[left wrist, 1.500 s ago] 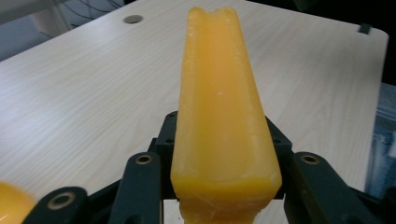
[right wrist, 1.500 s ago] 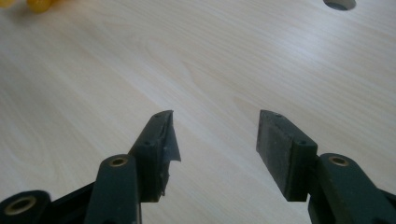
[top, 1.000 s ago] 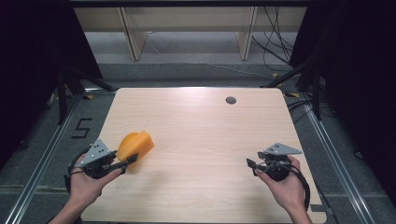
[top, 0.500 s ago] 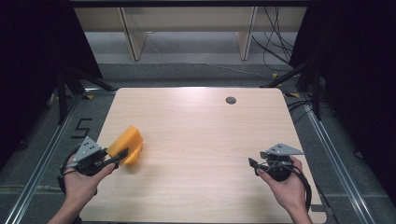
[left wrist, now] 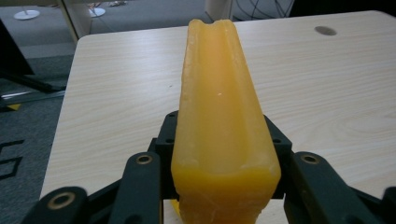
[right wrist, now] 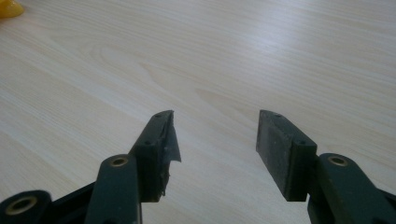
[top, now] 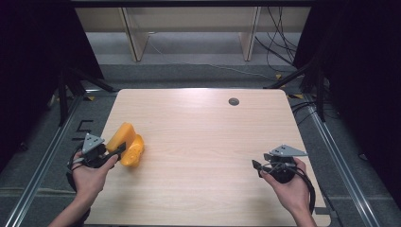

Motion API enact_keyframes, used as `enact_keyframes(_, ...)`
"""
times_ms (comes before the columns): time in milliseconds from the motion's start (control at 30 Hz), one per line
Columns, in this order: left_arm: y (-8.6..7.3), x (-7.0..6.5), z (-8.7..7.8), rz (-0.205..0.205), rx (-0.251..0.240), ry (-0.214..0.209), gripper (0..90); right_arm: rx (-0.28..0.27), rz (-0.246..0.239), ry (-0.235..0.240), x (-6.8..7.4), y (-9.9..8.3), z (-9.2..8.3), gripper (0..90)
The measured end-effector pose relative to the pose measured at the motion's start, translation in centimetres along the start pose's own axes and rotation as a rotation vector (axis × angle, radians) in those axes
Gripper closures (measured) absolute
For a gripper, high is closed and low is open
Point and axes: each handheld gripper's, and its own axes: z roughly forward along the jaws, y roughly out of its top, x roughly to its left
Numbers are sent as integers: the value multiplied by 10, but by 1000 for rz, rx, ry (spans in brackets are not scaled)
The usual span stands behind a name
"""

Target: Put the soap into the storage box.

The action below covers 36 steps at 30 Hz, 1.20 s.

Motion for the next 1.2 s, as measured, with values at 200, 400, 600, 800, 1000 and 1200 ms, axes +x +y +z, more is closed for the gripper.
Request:
enact_keyframes(200,-2,-2,12,8,26,26,603,2,-21,0,0,0,0,471)
enact_keyframes(400,-4,-3,23,14,51,32,603,-6,-67,3,-3,0,2,471)
enact_keyframes(600,-7,-4,27,18,63,41,603,23,-17,8,1,0,2,470)
enact_keyframes(800,-9,-3,29,16,72,45,603,22,-20,14,1,0,2,470)
enact_keyframes(1000,-11,-4,32,13,80,36,602,23,-26,10,1,1,2,470)
enact_keyframes(1200,-13,-5,35,22,71,27,602,29,-24,13,2,0,2,470)
